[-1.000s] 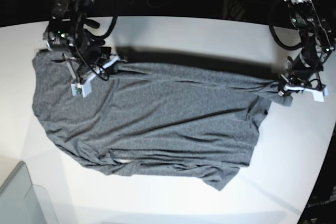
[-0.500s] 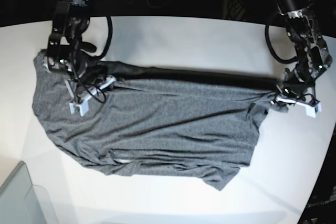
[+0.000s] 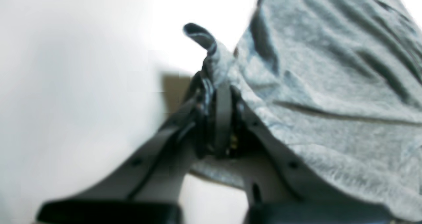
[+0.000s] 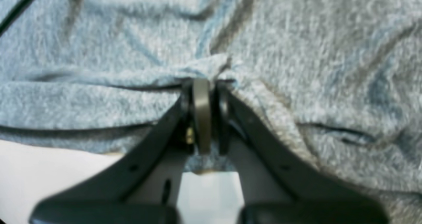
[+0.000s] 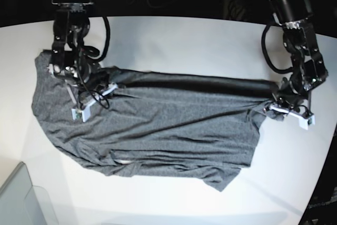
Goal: Layout the t-shirt on the table in an organized manner, then fold the t-shirt properly
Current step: 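Lift the collar edge with both grippers and shift the right gripper outward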
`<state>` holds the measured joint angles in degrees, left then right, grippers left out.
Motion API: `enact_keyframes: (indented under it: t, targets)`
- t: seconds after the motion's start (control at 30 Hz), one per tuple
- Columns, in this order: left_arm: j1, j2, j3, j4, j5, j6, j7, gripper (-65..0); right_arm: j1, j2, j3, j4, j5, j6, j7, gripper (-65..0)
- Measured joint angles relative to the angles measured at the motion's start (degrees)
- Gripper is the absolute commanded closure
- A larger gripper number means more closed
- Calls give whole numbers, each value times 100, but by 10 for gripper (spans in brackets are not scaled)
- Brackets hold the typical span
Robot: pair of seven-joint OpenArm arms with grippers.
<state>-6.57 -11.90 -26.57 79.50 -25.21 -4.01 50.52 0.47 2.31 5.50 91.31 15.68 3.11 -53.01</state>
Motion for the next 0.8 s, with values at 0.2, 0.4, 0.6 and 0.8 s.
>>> enact_keyframes:
  t: [0.2,0.4,0.6,0.8]
  targets:
    - [-138,-13,0,-197,13,-9,4,-1,-2,48,-11,-26,22,0,20,0]
    - [-240,0,0,-195,-7,-9,2,-1,28,52,-11,-24,20,2,11,-61]
    - [-238,0,0,-195,13,-9,-22,-2,136,57,0,-24,-7,2,55,-158]
    - [-236,0,0,-197,20,-9,-20,-134,201,55,50,-2,-24,2,214,-262]
